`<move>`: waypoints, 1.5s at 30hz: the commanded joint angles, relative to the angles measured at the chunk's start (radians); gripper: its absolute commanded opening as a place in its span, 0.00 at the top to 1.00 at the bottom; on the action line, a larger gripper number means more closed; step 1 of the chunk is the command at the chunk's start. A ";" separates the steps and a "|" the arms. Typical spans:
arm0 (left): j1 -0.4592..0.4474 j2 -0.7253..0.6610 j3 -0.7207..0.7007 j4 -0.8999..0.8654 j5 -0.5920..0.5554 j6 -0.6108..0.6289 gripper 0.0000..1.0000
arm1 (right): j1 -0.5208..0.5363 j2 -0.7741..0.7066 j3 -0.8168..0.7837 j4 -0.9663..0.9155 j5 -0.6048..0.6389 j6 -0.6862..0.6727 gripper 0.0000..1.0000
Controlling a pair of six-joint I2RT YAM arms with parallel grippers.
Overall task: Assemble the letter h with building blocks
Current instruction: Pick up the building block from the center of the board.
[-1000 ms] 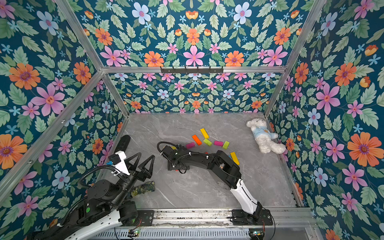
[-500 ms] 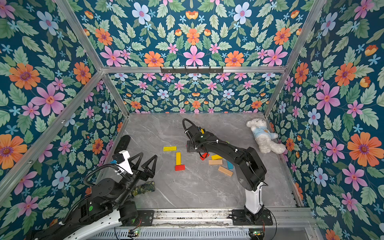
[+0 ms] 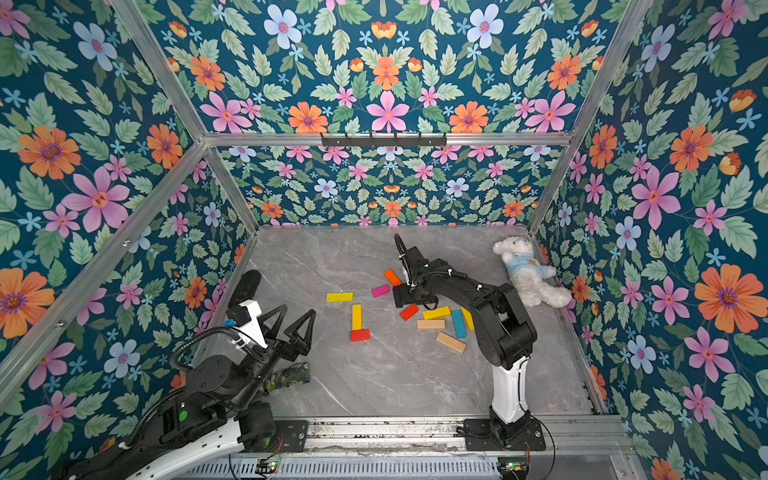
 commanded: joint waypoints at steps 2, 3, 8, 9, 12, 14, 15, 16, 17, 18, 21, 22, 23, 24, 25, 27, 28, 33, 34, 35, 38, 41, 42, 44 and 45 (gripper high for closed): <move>0.001 0.008 0.003 -0.013 -0.015 -0.004 0.01 | -0.004 0.030 0.006 0.001 -0.078 -0.023 0.10; 0.001 0.009 0.003 -0.011 -0.015 -0.003 0.01 | -0.003 0.038 0.011 -0.004 -0.080 -0.028 0.10; 0.001 0.011 0.003 -0.007 -0.022 0.001 0.01 | 0.013 0.055 0.008 -0.004 -0.097 -0.028 0.12; 0.001 0.012 0.003 -0.007 -0.022 0.001 0.01 | 0.018 0.052 0.001 0.001 -0.098 -0.030 0.12; 0.000 0.011 0.005 -0.010 -0.028 0.001 0.01 | 0.046 0.050 -0.015 -0.001 -0.088 -0.029 0.13; 0.001 0.010 0.005 -0.009 -0.028 0.001 0.01 | 0.075 0.042 -0.025 -0.005 -0.063 -0.024 0.15; 0.000 0.012 0.005 -0.010 -0.027 0.003 0.01 | 0.086 0.037 -0.032 -0.004 -0.050 -0.019 0.15; 0.001 0.012 0.005 -0.009 -0.028 0.003 0.01 | 0.097 0.032 -0.039 -0.004 -0.032 -0.013 0.16; 0.001 0.013 0.005 -0.010 -0.028 0.003 0.01 | 0.107 0.028 -0.045 -0.004 -0.015 -0.007 0.17; 0.000 0.013 0.005 -0.010 -0.026 0.003 0.01 | 0.114 0.027 -0.046 -0.010 -0.001 -0.001 0.17; 0.001 0.014 0.003 -0.009 -0.029 0.003 0.01 | 0.132 0.031 -0.049 -0.025 0.057 0.018 0.18; 0.001 0.012 0.003 -0.010 -0.028 0.002 0.01 | 0.139 0.036 -0.051 -0.028 0.068 0.021 0.18; 0.001 0.013 0.003 -0.010 -0.030 0.001 0.01 | 0.143 0.041 -0.050 -0.032 0.078 0.027 0.18; 0.000 0.012 0.003 -0.010 -0.028 0.001 0.01 | 0.145 0.046 -0.050 -0.033 0.086 0.032 0.18; 0.000 0.011 0.002 -0.012 -0.028 0.001 0.00 | 0.149 0.050 -0.052 -0.034 0.092 0.036 0.19; 0.001 0.009 0.000 -0.012 -0.030 0.001 0.01 | 0.151 0.055 -0.053 -0.032 0.104 0.044 0.20; 0.000 0.009 -0.001 -0.011 -0.031 0.002 0.01 | 0.151 0.056 -0.055 -0.029 0.103 0.048 0.21; 0.001 0.007 0.000 -0.012 -0.031 0.001 0.01 | 0.160 0.061 -0.057 -0.024 0.112 0.060 0.25; 0.001 0.007 0.000 -0.013 -0.031 0.001 0.01 | 0.164 0.064 -0.055 -0.027 0.118 0.061 0.25; 0.001 0.006 -0.001 -0.013 -0.031 0.001 0.01 | 0.166 0.067 -0.056 -0.027 0.123 0.063 0.26; 0.000 0.006 -0.001 -0.013 -0.033 0.001 0.01 | 0.171 0.066 -0.065 -0.023 0.129 0.070 0.30; 0.001 0.005 -0.001 -0.012 -0.032 0.000 0.01 | 0.180 0.054 -0.072 -0.021 0.140 0.079 0.33; 0.000 0.006 -0.003 -0.013 -0.034 0.000 0.01 | 0.182 0.048 -0.073 -0.021 0.142 0.084 0.35; 0.001 0.006 -0.004 -0.011 -0.034 0.000 0.01 | 0.189 0.032 -0.078 -0.021 0.142 0.096 0.36; 0.000 0.006 -0.005 -0.010 -0.033 0.000 0.01 | 0.193 0.024 -0.078 -0.024 0.142 0.101 0.36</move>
